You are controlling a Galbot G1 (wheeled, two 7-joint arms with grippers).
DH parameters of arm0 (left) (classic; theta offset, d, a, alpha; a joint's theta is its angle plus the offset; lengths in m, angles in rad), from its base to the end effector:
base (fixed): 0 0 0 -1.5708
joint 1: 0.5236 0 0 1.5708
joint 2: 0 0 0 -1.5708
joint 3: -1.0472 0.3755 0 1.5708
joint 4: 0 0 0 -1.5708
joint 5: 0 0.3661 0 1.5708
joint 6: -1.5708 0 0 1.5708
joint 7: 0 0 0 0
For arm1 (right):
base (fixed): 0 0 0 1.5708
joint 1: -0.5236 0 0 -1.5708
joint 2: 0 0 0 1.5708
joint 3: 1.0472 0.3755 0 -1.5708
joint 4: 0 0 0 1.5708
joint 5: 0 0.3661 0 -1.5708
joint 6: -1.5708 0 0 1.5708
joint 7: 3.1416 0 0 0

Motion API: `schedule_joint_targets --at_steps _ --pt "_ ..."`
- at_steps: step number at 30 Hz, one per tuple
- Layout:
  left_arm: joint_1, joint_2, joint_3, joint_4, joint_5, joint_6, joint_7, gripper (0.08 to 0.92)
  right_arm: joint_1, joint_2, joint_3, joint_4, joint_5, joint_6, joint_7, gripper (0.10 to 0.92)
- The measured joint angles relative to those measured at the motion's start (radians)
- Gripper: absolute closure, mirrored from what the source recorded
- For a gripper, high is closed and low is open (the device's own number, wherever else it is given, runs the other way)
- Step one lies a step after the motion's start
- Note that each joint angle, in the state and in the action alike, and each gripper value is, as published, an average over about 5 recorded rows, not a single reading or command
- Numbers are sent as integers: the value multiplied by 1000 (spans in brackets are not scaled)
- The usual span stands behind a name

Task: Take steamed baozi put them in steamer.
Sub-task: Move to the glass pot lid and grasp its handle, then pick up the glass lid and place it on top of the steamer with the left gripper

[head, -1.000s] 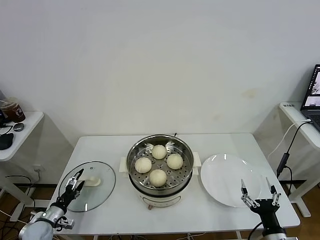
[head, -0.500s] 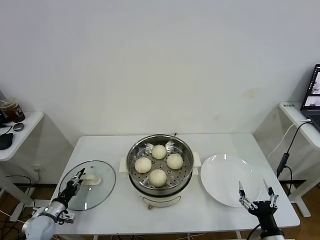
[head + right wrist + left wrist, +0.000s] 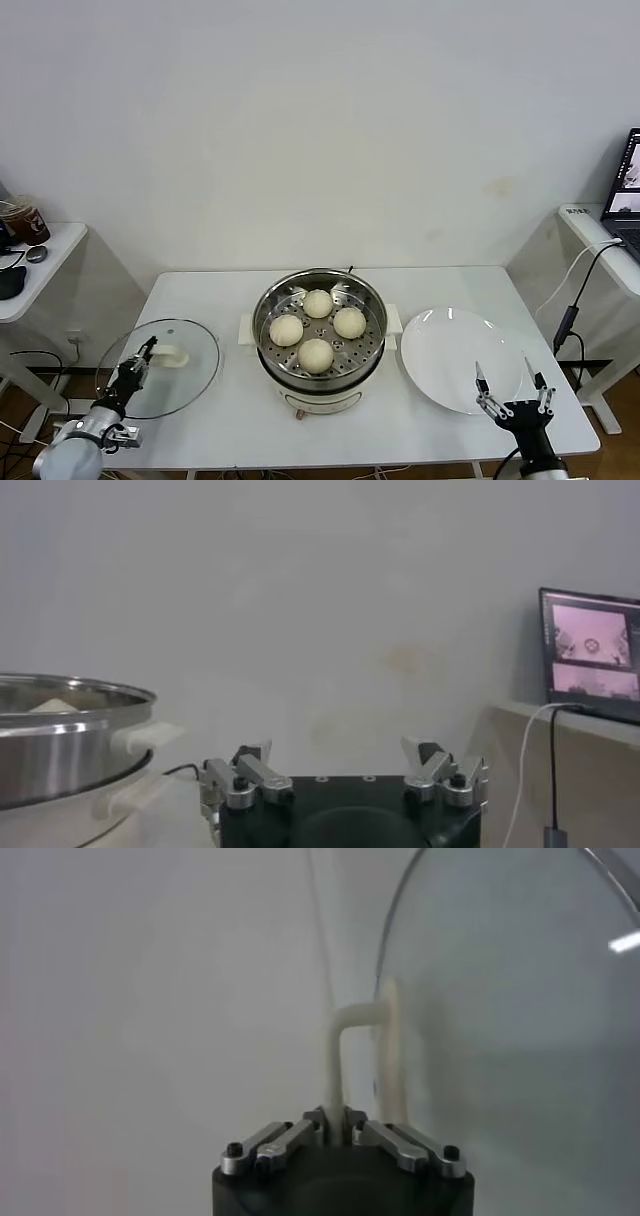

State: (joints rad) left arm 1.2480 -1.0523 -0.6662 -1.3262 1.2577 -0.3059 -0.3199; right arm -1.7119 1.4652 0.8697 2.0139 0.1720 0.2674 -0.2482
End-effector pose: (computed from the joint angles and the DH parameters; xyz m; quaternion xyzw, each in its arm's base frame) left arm 0.2691 0.2739 -0.4407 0.0661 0.6567 0.7511 0.0142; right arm 0.1181 -0.1346 -0.3537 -0.0042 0.9968 -0.0714 0.0346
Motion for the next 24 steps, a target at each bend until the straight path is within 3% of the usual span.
schedule_joint_targets --at_steps 8,14,19,24 --pt "164 37 -63 -241 -125 129 14 829 0 -14 -11 -16 -10 6 1 203" --pt "253 85 -77 -458 -242 289 79 829 5 -16 -23 -36 -23 16 4 203" --pt "259 135 -31 -621 -325 432 164 829 14 -11 -31 -56 -49 27 12 203" --pt "183 178 98 -709 -375 573 229 829 29 1 -41 -83 -95 42 24 203"
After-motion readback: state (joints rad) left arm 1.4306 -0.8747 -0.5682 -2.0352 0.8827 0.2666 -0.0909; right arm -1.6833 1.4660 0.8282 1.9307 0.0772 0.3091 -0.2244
